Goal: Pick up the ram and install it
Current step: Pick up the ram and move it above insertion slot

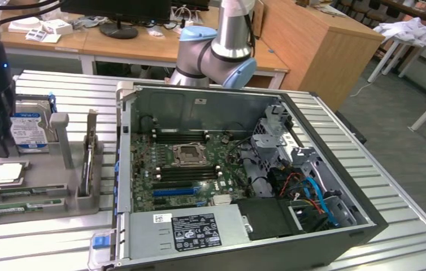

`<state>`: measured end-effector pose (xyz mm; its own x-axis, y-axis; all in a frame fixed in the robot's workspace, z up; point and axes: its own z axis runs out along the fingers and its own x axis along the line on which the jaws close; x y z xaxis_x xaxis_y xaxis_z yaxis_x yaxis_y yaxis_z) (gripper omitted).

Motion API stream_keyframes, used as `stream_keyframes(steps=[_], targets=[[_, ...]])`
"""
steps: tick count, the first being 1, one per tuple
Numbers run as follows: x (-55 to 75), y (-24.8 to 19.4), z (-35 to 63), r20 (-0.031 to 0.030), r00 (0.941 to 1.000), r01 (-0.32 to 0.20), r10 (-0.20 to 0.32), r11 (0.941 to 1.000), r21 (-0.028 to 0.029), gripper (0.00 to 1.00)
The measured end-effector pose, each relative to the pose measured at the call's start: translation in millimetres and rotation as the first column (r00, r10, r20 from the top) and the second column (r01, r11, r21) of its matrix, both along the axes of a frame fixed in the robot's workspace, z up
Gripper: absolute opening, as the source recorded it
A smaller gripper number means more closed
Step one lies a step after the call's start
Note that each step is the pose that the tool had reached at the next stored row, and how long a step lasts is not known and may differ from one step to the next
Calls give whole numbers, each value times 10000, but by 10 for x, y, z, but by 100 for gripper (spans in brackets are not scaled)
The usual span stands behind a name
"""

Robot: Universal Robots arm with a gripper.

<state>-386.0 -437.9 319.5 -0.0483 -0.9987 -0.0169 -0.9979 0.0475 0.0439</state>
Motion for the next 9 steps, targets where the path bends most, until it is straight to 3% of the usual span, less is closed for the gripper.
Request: stream_keyframes(steps=[6,9], targets=[[0,-66,0,0,10000,0,0,10000,0,30],[0,-78,0,1,10000,0,0,10000,1,30]])
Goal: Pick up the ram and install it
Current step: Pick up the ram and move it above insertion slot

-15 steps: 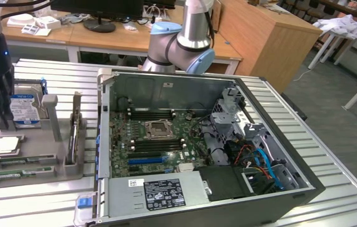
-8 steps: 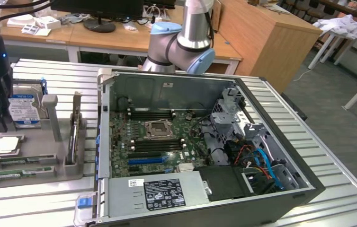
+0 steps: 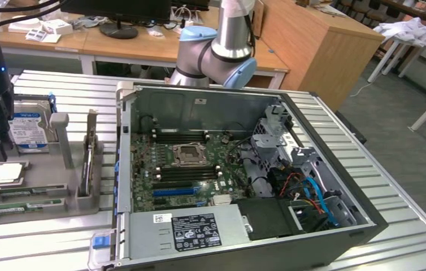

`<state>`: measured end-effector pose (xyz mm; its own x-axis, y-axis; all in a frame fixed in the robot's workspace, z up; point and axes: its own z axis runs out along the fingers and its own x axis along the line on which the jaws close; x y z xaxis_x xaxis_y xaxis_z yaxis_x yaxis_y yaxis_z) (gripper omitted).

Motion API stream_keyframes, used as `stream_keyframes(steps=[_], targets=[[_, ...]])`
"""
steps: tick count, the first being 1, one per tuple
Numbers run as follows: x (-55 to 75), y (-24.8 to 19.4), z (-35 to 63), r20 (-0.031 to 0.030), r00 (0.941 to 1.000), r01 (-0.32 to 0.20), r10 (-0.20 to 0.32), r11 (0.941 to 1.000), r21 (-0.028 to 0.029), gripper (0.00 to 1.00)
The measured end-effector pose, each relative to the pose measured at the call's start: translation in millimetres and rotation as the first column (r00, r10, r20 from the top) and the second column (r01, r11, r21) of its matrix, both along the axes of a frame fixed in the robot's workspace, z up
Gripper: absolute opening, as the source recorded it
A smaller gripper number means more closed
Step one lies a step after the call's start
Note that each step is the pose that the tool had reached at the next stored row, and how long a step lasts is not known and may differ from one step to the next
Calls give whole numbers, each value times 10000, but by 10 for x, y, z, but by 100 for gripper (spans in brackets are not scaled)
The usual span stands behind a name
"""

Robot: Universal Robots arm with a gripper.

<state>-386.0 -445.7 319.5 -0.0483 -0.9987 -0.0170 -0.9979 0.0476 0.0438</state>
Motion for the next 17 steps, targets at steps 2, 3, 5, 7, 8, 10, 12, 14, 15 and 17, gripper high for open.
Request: stream_keyframes(steps=[2,3,5,7,8,10,12,14,15,17], targets=[[0,0,0,0,10000,1,-1,10000,0,30],[0,0,-3,0,10000,0,0,10000,0,30],[0,-1,-25,0,10000,0,0,10000,0,30],[0,-1,-54,-1,10000,0,0,10000,0,30],[0,-1,-69,0,10000,0,0,10000,0,30],[0,-2,-98,-1,10000,0,0,10000,-1,30],[0,-2,-124,-1,10000,0,0,10000,0,30],[0,-3,-147,0,10000,0,0,10000,0,30],[0,-3,-158,0,10000,0,0,10000,0,30],[0,-3,-179,-1,10000,0,0,10000,0,30]])
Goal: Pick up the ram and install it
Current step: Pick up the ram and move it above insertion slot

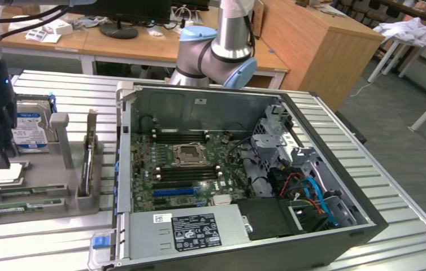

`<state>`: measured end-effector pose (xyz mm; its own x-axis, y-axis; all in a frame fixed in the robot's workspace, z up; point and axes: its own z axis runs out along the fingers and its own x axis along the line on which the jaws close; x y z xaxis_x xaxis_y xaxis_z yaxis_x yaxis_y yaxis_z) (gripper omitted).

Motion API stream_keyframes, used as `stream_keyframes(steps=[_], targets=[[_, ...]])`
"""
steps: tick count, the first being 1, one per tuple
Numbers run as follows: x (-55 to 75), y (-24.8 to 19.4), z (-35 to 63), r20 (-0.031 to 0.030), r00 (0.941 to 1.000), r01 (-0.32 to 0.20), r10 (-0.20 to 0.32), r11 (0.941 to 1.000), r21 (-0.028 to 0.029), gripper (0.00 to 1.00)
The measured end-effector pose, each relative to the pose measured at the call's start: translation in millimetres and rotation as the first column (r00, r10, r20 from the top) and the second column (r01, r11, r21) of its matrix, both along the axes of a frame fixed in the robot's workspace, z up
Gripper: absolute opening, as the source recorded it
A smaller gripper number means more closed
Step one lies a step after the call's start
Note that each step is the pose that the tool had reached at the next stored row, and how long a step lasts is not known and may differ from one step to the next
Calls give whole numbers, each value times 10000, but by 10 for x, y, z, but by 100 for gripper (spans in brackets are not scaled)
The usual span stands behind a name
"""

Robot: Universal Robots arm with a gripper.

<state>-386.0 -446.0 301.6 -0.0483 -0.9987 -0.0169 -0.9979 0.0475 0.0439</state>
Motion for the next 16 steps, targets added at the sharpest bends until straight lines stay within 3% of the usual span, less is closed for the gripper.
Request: stream_keyframes(steps=[16], targets=[[0,0,-135,1,10000,0,0,10000,0,30]])
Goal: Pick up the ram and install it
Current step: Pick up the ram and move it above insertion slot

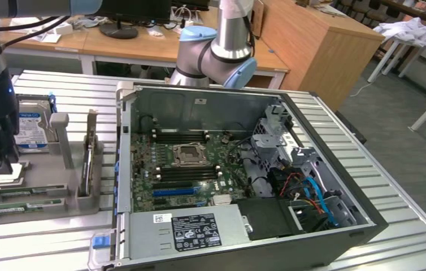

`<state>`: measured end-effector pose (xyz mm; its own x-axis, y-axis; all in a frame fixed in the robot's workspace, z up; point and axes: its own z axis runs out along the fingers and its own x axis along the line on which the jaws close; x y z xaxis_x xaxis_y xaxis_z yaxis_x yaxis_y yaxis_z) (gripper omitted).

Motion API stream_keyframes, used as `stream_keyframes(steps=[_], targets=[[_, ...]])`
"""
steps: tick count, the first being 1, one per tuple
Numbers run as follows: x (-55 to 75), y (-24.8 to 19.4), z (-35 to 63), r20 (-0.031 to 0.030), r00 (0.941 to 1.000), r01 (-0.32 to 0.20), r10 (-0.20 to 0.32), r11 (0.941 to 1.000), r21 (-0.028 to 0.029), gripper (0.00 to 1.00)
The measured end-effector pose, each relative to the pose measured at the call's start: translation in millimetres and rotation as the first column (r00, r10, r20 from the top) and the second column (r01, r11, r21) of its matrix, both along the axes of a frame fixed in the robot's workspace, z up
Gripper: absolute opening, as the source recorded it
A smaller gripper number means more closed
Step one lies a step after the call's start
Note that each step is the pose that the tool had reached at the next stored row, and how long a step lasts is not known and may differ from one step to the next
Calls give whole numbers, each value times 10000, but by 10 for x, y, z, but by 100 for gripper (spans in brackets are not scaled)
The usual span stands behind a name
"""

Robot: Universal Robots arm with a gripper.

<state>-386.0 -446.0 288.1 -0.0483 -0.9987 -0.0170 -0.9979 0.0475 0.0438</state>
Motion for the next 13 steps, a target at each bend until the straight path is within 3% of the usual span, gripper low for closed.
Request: stream_keyframes(steps=[13], targets=[[0,0,-124,0,10000,0,0,10000,-1,30]])
